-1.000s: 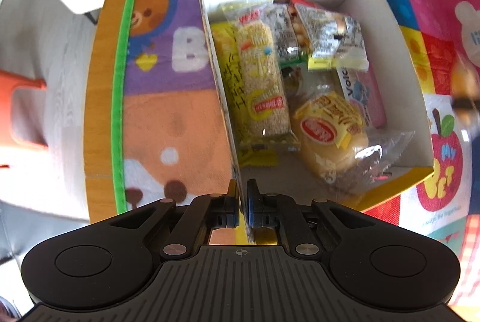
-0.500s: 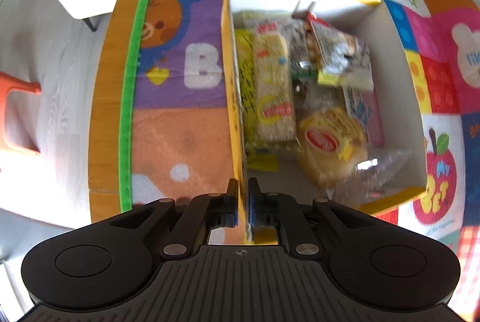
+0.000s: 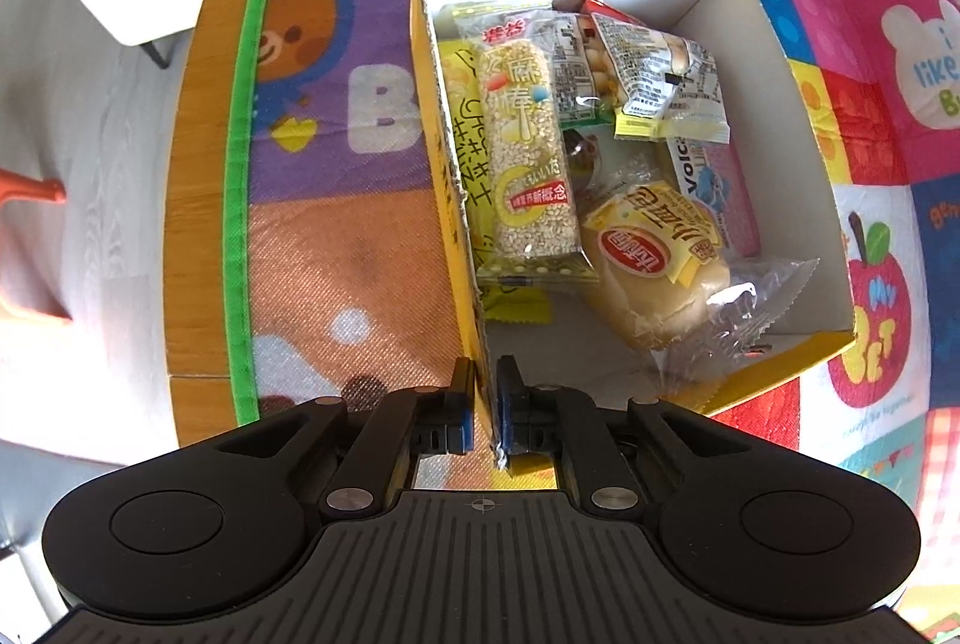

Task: Organize objects
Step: 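Carry the bread bun over the yellow box and release it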

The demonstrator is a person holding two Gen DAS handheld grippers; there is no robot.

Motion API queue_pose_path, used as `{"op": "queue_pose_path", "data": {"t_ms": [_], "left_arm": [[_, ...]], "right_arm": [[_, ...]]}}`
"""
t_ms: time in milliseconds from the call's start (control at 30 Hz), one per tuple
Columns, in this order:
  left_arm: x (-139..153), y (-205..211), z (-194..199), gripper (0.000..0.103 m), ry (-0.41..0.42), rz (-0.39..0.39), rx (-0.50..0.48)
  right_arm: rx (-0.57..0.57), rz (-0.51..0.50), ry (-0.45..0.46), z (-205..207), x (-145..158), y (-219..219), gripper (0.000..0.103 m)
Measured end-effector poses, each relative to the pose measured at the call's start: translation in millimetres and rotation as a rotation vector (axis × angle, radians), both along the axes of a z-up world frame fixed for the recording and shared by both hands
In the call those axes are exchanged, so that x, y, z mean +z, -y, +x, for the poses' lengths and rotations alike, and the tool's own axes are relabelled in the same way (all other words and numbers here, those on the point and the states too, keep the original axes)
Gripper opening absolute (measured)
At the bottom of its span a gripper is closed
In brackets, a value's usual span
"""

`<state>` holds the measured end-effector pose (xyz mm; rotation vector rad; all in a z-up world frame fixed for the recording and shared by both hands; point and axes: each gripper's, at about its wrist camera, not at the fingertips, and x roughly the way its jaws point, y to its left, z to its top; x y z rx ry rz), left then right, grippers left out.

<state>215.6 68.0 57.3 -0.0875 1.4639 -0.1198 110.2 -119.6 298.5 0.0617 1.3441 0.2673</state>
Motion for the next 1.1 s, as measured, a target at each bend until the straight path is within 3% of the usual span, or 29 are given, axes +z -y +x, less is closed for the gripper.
{"op": "queue_pose_path", "data": {"t_ms": [467,767,1000,1100], "left_arm": [[-1,0,1,0.011,-0.008,-0.013,-0.018],[-1,1,-1,0.011,0.007,-0.011,-0.034],[-1,2,-1,0.011,0.008,-0.006,-0.032],[-1,1,0,0.011,0.005,-0.009,-0.027]], "right_arm": [[-0.060,-0.025,0.020,-8,7,-6,0.053],[-0.041,-0.038,0.014,14,-6,-23,0.053],[-0.070,-0.019,0.177,60,19,-32,0.054],[-0.089,0.007,0.233,73,26,-31,0.068]]}}
